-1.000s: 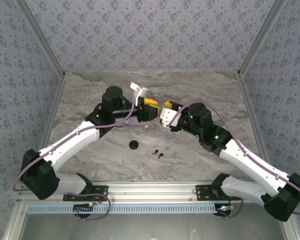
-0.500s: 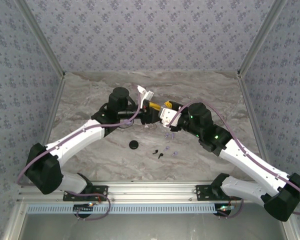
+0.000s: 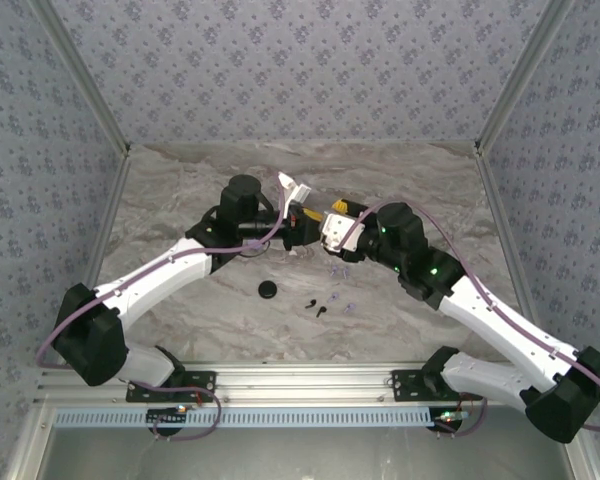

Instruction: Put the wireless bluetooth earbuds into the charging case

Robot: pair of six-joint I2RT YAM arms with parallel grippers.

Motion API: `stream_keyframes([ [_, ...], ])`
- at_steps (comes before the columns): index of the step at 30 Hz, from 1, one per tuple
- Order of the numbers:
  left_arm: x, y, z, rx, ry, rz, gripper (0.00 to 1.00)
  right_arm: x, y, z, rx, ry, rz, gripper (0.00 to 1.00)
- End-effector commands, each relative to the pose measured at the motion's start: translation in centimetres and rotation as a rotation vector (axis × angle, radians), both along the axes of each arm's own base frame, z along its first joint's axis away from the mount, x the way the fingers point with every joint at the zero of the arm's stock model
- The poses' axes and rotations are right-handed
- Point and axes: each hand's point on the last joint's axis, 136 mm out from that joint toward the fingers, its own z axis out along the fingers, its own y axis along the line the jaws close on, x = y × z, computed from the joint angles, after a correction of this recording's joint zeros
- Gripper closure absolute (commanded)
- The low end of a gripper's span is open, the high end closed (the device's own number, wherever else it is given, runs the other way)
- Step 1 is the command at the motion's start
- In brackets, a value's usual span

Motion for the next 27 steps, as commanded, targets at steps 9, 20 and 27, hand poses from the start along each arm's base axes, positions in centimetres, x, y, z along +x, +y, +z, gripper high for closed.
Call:
stream_keyframes([
  [9,0.1,1.5,3.7,-0.088,-0.281,0.087,0.86,-2.6,-2.7,2.0,0.229,0.186,0.037,0.0],
  [20,-0.5,3.3,4.8,-0.118,-0.518,0.148,0.97,-2.6,-2.6,4.3,0.541,0.406,0.167,0.0],
  [27,-1.0,3.1,4.4,-0.096,-0.541,0.131,1.0,-0.3,-2.0,5.2,0.543,0.406,0.139,0.01],
])
